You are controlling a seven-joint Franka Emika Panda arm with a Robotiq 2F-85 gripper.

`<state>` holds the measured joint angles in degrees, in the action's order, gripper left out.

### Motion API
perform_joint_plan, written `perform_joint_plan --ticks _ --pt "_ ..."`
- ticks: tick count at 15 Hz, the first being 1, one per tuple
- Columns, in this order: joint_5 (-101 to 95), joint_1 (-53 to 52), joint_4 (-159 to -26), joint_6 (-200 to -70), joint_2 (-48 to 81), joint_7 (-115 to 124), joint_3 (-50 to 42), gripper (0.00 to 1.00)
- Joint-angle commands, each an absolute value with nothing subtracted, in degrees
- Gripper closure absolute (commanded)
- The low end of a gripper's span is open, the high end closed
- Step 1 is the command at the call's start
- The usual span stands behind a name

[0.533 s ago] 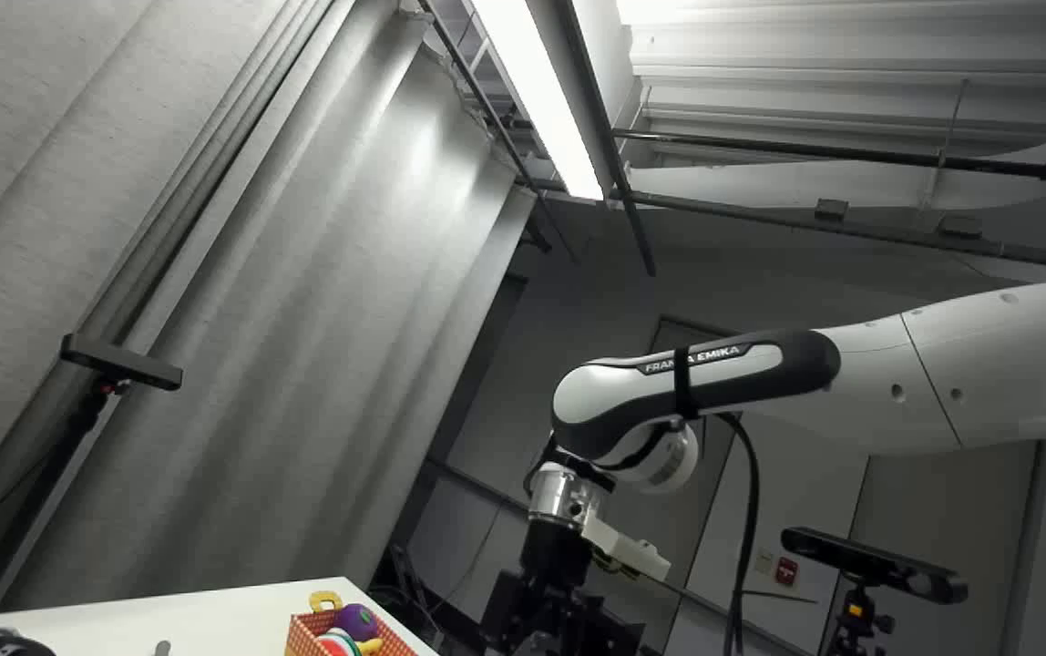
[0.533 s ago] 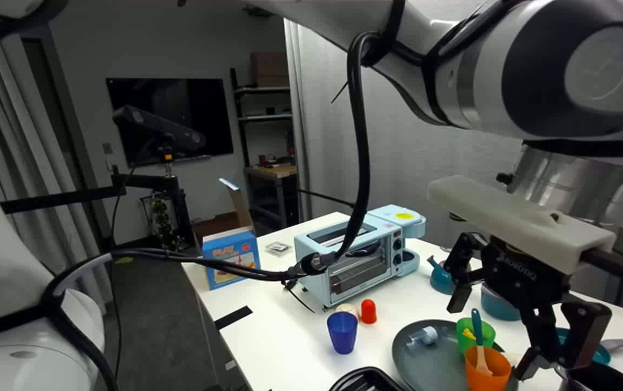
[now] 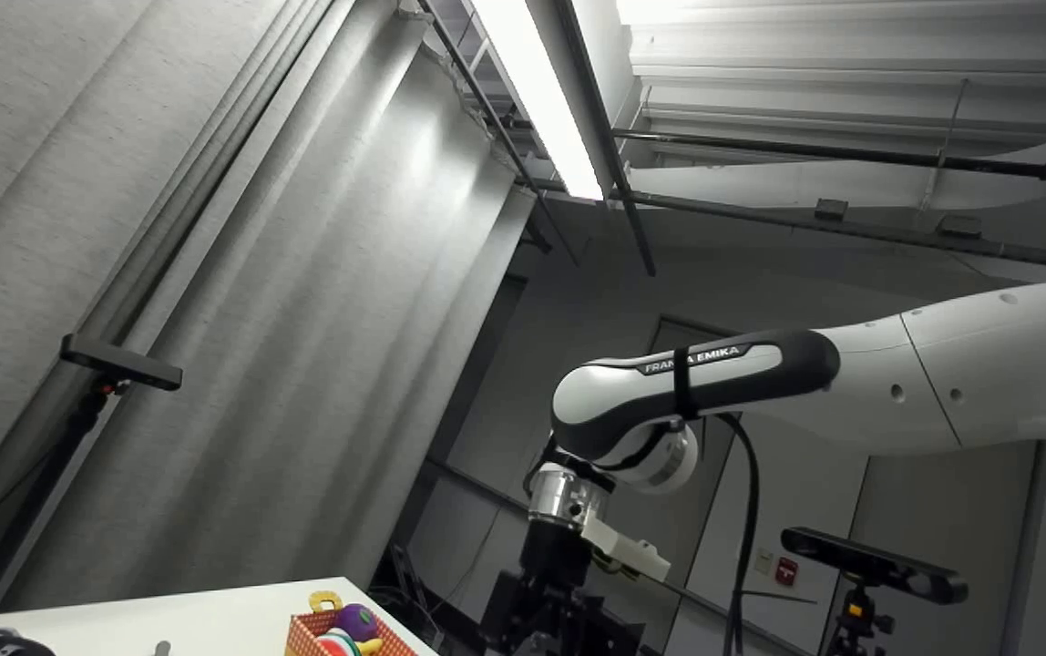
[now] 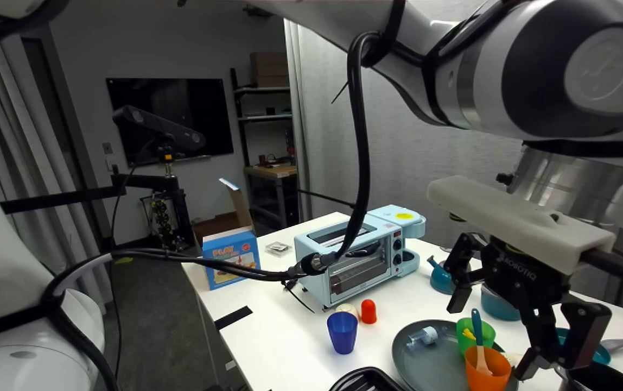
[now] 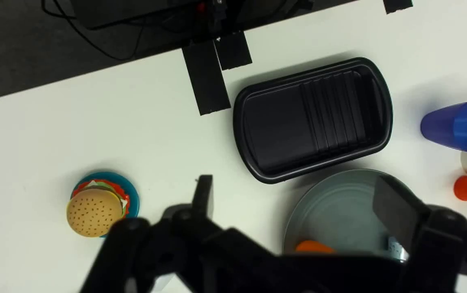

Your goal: Put the blue cup on the grey tray

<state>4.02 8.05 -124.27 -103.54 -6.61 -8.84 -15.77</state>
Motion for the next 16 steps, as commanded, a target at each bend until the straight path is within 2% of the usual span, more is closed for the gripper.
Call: perform_joint_plan --ticks 1,16 --pt "4.1 9.3 -124.2 -103.4 -6.5 -9.0 -14.6 0.00" --pt "3.0 8.6 -125.9 -105.7 -5.5 -9.6 -12.5 0.00"
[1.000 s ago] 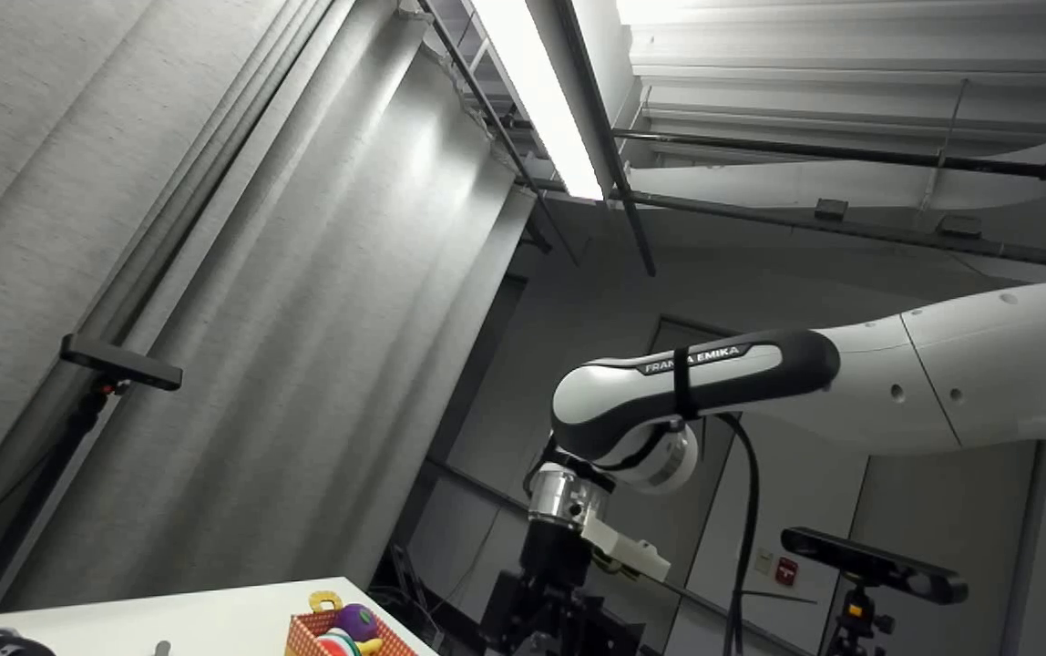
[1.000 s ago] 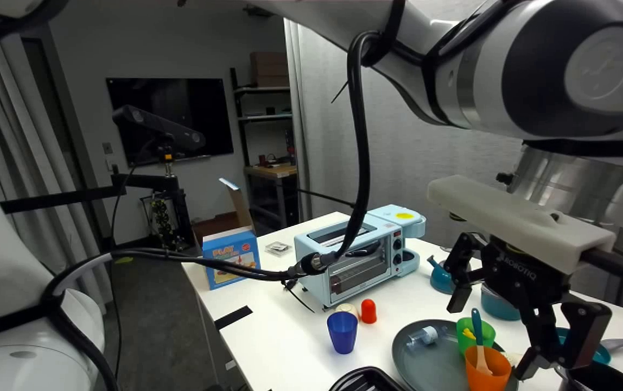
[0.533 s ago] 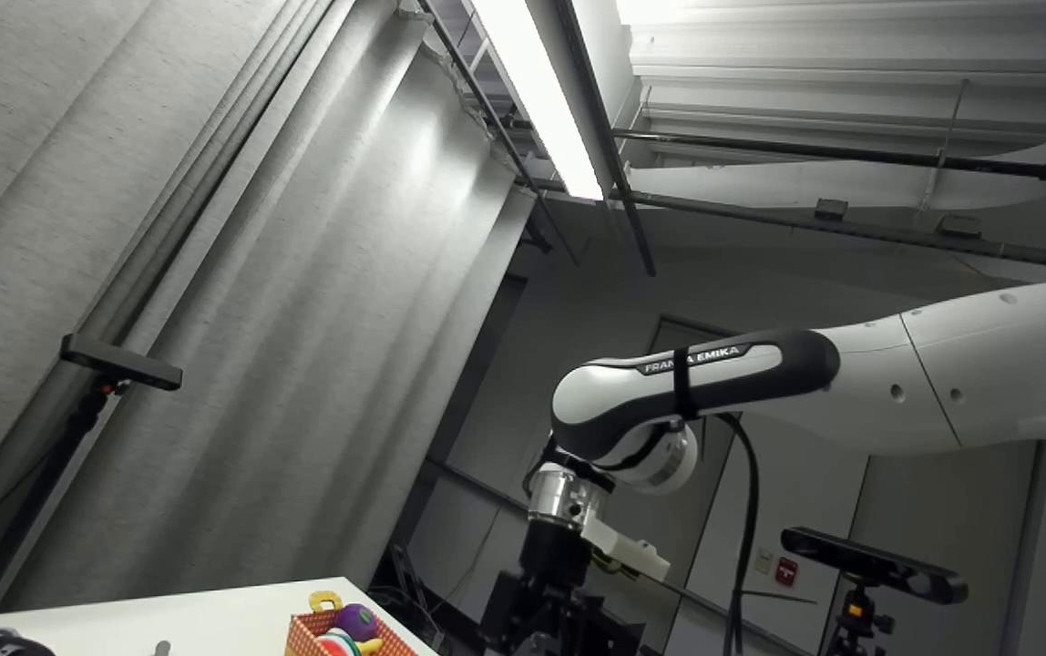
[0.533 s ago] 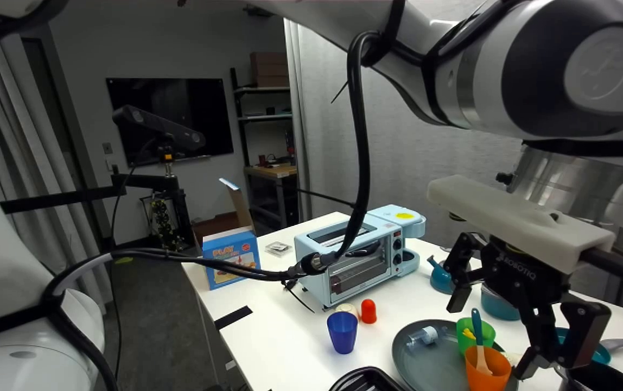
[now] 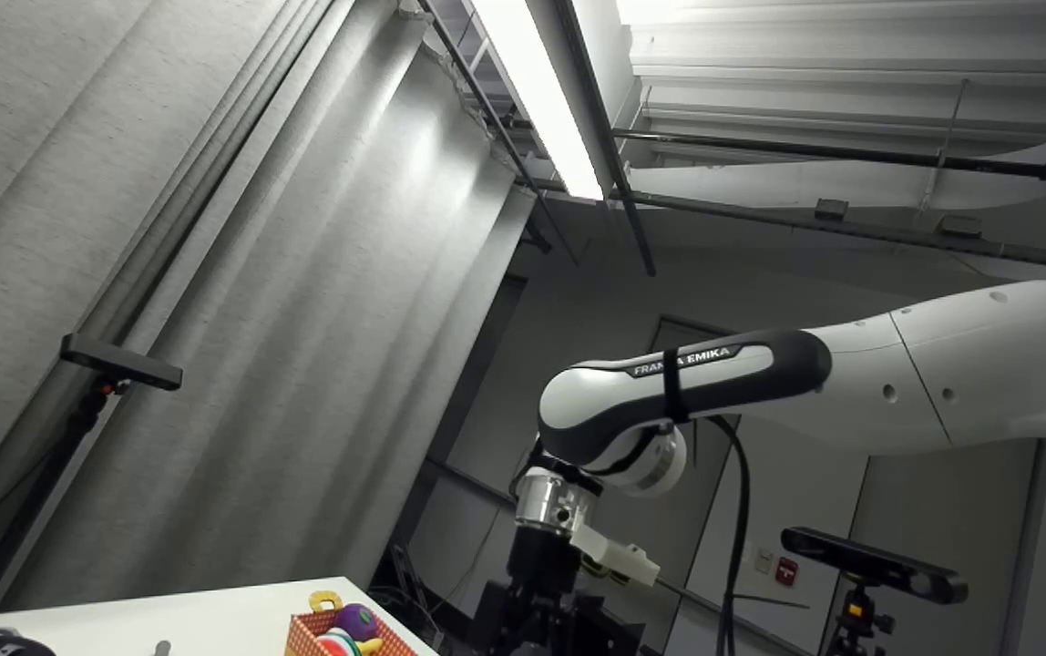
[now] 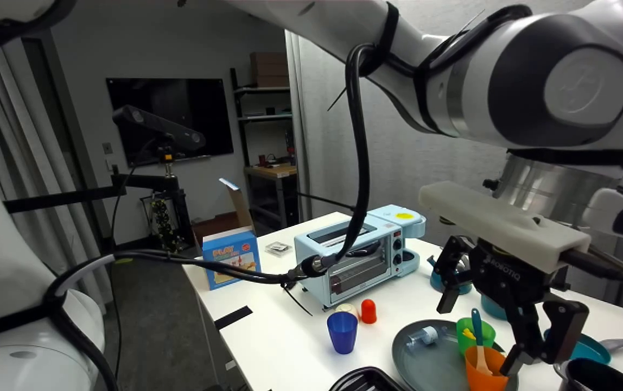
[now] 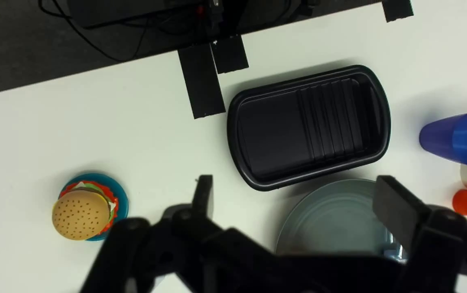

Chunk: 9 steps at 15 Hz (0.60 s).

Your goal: Put the blue cup on the grey tray

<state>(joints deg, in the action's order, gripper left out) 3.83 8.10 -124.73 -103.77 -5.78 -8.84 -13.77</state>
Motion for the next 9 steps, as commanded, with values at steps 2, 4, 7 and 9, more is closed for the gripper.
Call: perform_joint_plan --ticks 2,4,7,9 --pt "2.2 8.3 -126.8 -106.2 -5.2 -9.7 -11.6 0.00" --pt "1.4 8.0 -128.0 -106.9 -4.8 -9.6 -10.8 0.00" --pt "-0.4 7.4 -130.6 -109.0 -4.6 -10.6 -9.2 0.00" --pt "-1.6 6.9 -132.6 -110.8 -4.4 -11.7 -8.2 0.00"
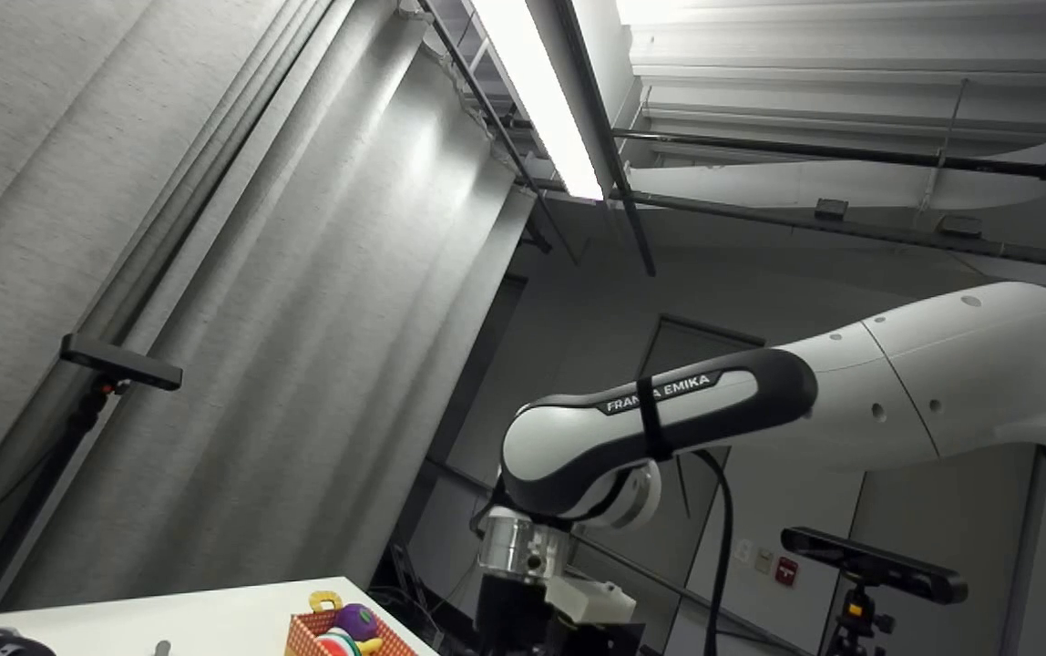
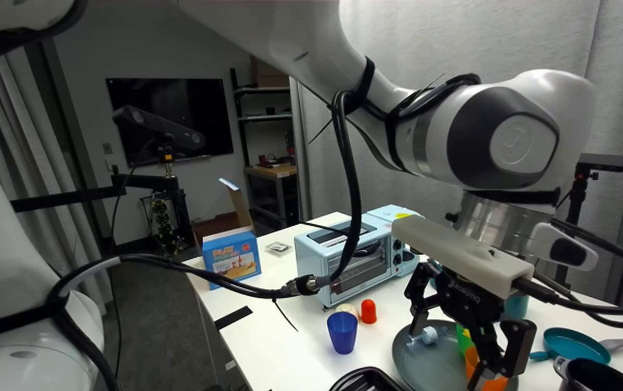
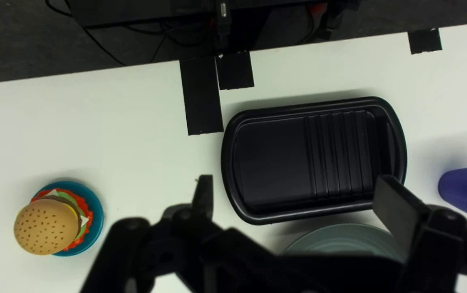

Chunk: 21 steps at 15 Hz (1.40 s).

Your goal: Put the blue cup on the grey tray

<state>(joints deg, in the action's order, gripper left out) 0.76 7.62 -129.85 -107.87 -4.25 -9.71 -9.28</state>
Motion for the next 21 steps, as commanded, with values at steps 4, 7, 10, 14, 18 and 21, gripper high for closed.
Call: perform_joint_plan --ticks 4,7,10,14,18,21 --pt "-4.2 5.8 -136.5 -114.4 -4.1 -14.1 -6.2 0.00" --pt "-6.0 4.7 -139.4 -117.2 -4.3 -16.0 -4.8 0.00" --pt "-7.7 3.4 -142.2 -120.8 -4.9 -17.8 -3.3 0.00" --pt "-8.8 1.5 -145.3 -126.2 -5.9 -20.1 -1.3 0.00" --pt "-8.2 -0.4 -147.7 -130.7 -7.1 -21.8 0.3 0.00" --pt "-7.9 -1.6 -149.3 -133.7 -8.3 -22.8 1.3 0.00"
